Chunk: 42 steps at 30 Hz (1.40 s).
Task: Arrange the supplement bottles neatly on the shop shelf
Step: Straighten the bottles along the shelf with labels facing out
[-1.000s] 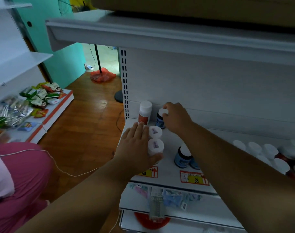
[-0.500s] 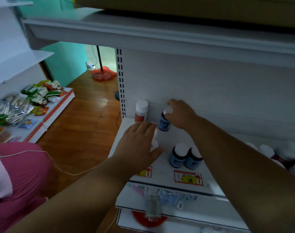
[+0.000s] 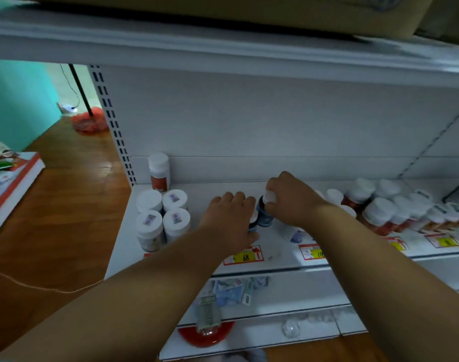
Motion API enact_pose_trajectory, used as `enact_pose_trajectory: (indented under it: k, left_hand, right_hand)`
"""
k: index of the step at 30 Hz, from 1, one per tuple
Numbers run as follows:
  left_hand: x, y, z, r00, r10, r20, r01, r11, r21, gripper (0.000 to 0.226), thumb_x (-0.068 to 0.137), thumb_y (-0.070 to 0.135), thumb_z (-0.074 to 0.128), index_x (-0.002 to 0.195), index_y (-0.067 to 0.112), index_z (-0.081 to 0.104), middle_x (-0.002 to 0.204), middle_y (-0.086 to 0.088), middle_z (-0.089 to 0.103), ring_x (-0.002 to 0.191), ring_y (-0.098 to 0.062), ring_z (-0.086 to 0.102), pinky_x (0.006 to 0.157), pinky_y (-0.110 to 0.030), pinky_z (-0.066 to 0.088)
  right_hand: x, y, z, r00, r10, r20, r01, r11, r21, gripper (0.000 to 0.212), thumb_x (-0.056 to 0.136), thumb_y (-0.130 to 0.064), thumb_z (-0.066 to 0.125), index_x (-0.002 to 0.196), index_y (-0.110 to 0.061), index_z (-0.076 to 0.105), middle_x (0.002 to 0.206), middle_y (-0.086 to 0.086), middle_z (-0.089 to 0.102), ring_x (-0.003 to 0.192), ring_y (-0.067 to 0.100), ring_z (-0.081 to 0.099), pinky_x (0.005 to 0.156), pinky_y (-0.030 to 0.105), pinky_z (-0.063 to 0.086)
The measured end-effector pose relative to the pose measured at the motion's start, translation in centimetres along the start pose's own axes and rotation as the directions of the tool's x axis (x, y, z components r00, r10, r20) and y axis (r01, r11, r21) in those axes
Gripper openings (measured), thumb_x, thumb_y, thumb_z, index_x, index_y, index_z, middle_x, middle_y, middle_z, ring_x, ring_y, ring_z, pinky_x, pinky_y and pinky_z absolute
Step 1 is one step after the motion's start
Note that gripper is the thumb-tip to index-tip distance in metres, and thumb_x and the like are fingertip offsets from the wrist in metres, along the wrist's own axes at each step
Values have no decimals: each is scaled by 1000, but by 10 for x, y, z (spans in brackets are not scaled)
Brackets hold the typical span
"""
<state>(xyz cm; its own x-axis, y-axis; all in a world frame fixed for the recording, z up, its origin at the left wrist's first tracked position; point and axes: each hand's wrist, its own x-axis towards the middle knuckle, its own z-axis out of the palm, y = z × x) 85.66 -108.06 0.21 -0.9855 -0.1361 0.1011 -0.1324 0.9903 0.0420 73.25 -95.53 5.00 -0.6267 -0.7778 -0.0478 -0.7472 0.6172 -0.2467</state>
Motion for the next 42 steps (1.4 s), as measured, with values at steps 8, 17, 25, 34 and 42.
enact_pose_trajectory:
  k: [8,17,25,34,42]
  left_hand:
    - [0,-7,12,999,10,46,-14,996,85,49,85,49,53,118,16,41,111,-7,59,97,-26,54,74,-36,31]
    - [-6,-6,13,1000,-31,3,31,997,67,45,86,47,53,116,15,41,111,-7,58,98,-26,53,78,-36,34]
    - [-24,-17,-11,966,-173,-190,157,983,-100,62,85,57,44,129,14,45,120,-5,57,109,-26,51,93,-41,40]
    - [-72,-73,-42,857,-436,-276,409,900,-150,46,90,48,49,126,21,49,119,1,58,110,-22,52,91,-36,43]
    - [-113,-107,-48,798,-534,-279,512,845,-152,51,87,57,40,129,29,46,129,8,55,120,-15,48,95,-30,39]
  right_hand:
    - [-9,-4,13,978,-74,196,89,994,-66,12,81,-20,62,86,-13,53,89,4,49,85,23,52,71,34,44]
    - [-9,-12,16,975,-125,186,141,987,-76,15,85,-19,60,90,-10,50,91,5,44,82,24,52,66,32,38]
    - [20,-19,3,981,-195,-15,195,979,53,40,95,-31,49,131,-14,52,124,7,52,110,23,53,87,30,41]
    - [126,-139,22,936,-346,-67,352,919,177,45,88,-25,59,132,-20,49,127,11,51,105,26,55,79,30,39]
    - [178,-184,61,946,-306,-112,314,947,64,33,84,-28,66,111,-17,51,107,9,59,85,22,52,70,32,43]
